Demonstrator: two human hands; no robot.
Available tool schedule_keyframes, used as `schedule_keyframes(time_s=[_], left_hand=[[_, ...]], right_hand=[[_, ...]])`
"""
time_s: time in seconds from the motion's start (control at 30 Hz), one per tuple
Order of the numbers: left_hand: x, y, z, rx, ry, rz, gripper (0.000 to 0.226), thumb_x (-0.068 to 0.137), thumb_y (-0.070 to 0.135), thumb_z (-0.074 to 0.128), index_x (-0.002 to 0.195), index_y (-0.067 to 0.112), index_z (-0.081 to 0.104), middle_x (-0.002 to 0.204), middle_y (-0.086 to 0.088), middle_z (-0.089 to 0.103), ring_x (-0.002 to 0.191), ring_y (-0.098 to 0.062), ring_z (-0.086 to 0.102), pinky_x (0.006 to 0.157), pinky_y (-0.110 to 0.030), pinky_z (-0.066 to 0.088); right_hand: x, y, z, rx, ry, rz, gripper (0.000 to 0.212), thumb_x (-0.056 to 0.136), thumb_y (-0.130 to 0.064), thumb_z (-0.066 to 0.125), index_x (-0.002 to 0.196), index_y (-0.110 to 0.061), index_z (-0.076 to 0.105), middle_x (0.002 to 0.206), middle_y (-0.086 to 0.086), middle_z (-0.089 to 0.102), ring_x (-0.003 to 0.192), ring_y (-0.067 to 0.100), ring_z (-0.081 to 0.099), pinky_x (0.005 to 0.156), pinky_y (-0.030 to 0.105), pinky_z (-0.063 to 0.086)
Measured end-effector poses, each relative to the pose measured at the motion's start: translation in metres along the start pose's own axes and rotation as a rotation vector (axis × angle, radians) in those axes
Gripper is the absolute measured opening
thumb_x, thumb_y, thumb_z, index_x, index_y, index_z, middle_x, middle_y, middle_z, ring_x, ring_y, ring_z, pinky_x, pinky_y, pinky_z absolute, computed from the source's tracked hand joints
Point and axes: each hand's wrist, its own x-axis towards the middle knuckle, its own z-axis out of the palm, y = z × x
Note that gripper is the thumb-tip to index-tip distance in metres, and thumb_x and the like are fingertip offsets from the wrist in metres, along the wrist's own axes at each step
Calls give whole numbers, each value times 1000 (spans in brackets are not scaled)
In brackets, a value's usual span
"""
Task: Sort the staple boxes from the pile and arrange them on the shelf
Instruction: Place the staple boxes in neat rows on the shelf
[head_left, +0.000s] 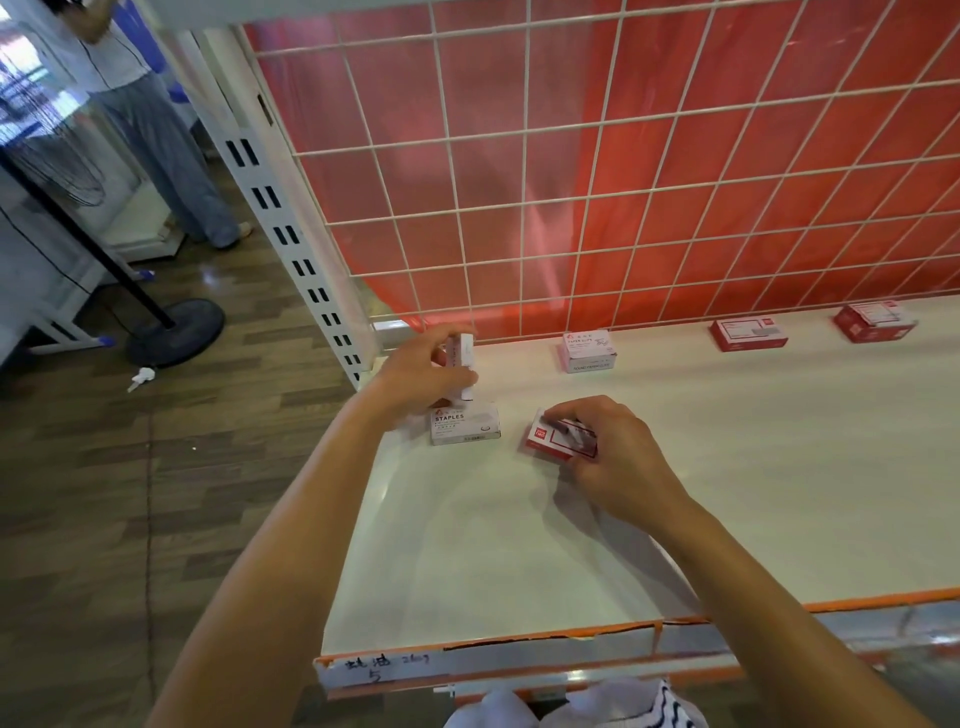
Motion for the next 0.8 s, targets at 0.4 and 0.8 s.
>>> schedule_keyframes(time_s=[0.4, 0.8], left_hand=[[-9, 9, -7, -210, -47, -37, 28, 98, 14, 51, 121, 28, 56, 98, -4, 59, 94, -29, 65, 82, -46, 57], [-15, 10, -5, 10, -154, 64, 87, 74, -5, 74, 140, 33, 32, 118, 7, 49, 96, -17, 62, 70, -27, 57]], right_hand=[[1, -8, 1, -9, -10, -6, 47, 76, -1, 68, 119, -21, 63, 119, -1, 60, 106, 15, 51, 84, 17, 36], [-2, -2, 1, -6, -4, 7, 48, 75, 1, 65, 118, -23, 63, 118, -2, 59, 106, 15, 50, 83, 16, 34]])
